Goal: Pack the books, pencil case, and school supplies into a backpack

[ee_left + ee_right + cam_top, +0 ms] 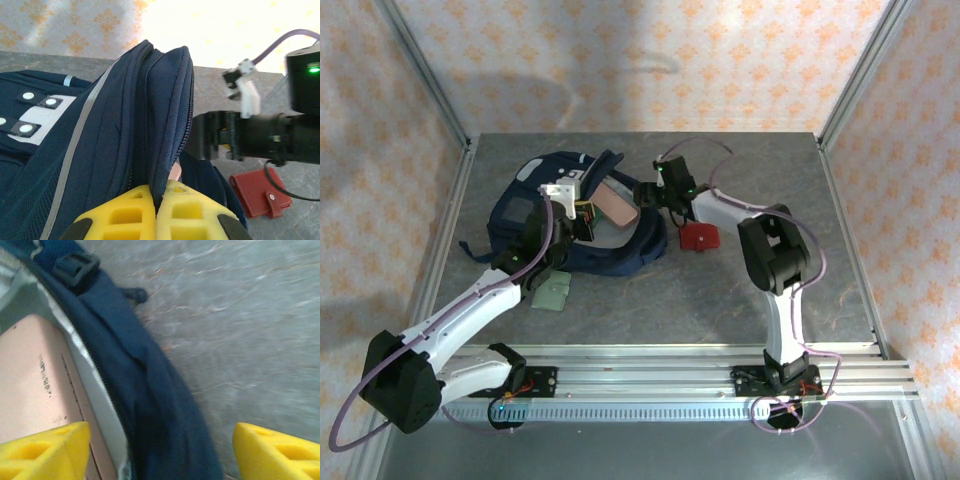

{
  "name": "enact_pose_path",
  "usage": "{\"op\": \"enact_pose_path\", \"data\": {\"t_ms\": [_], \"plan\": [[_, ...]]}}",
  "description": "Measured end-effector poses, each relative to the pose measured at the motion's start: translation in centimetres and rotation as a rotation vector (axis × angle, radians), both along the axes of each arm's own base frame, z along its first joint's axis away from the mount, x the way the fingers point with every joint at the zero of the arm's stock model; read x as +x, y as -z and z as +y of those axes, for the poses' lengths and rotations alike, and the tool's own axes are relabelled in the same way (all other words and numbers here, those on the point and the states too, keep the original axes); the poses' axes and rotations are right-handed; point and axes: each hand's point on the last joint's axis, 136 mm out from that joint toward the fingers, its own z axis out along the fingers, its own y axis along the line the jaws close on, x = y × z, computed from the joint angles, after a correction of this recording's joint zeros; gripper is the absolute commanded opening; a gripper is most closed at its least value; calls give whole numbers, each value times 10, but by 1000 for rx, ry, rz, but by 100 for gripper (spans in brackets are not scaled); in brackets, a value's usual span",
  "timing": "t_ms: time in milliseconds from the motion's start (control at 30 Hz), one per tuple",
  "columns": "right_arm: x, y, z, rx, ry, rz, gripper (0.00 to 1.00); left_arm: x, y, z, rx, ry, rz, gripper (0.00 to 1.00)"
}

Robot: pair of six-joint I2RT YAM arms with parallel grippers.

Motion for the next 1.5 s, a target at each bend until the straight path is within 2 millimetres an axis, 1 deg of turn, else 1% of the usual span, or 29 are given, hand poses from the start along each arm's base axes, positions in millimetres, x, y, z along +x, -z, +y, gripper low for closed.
{"op": "enact_pose_path", "data": {"t_ms": [33, 100, 133, 167, 267, 333, 367, 433, 500, 567, 600, 633, 700, 767, 800, 867, 900, 1000, 1033, 1100, 1133, 1167, 1300, 1367, 1500], "plan": [[1, 4, 7, 10, -15, 13, 50, 0, 1, -1, 1, 2, 2, 0], [4, 9, 15, 23, -31, 33, 18, 2, 3, -1, 2, 2, 4, 0], [6, 11, 16, 23, -33, 45, 5, 3, 4, -2, 4, 2, 6, 0], [8, 13, 15, 23, -26, 52, 1, 4, 5, -3, 5, 2, 8, 0], [12, 19, 5, 34, 11, 68, 0, 9, 7, -5, 12, 3, 13, 0], [6, 20, -5, 48, 41, 67, 0, 13, 7, -8, 24, 6, 12, 0], [1, 20, -11, 51, 59, 68, 0, 15, 6, -10, 30, 7, 10, 0], [-17, 16, -29, 53, 109, 70, 0, 21, 1, -15, 40, 16, -2, 0], [-35, 8, -48, 63, 163, 67, 0, 26, -4, -20, 50, 25, -19, 0], [-48, -1, -66, 80, 216, 57, 0, 32, -9, -23, 58, 27, -37, 0], [-52, -4, -73, 88, 237, 50, 5, 35, -10, -24, 63, 27, -45, 0], [-54, -7, -79, 93, 258, 48, 17, 37, -11, -25, 66, 27, -50, 0], [-55, -7, -85, 95, 281, 52, 36, 39, -10, -26, 68, 28, -53, 0], [-55, -6, -87, 97, 294, 59, 44, 39, -7, -26, 73, 30, -50, 0], [-56, -7, -86, 95, 290, 59, 47, 38, -5, -27, 74, 33, -48, 0], [-61, -16, -84, 100, 291, 55, 47, 34, -2, -31, 72, 46, -49, 0], [-65, -23, -82, 106, 286, 46, 48, 32, 2, -33, 73, 54, -46, 0], [-80, -54, -70, 173, 250, 12, 48, 20, 14, -41, 72, 83, -30, 0], [-87, -64, -64, 214, 231, 6, 51, 17, 18, -42, 72, 90, -24, 0], [-99, -74, -51, 282, 197, 16, 61, 13, 23, -44, 70, 98, -16, 0], [-105, -74, -45, 312, 186, 33, 64, 12, 25, -44, 68, 99, -14, 0], [-111, -71, -38, 338, 177, 56, 65, 12, 25, -44, 62, 98, -14, 0], [-134, -39, -16, 384, 155, 184, 63, 13, 22, -45, 42, 93, -23, 0], [-137, -26, -9, 396, 159, 230, 63, 13, 22, -45, 38, 91, -24, 0], [-132, -13, -5, 429, 198, 269, 65, 12, 21, -47, 31, 95, -25, 0]]}}
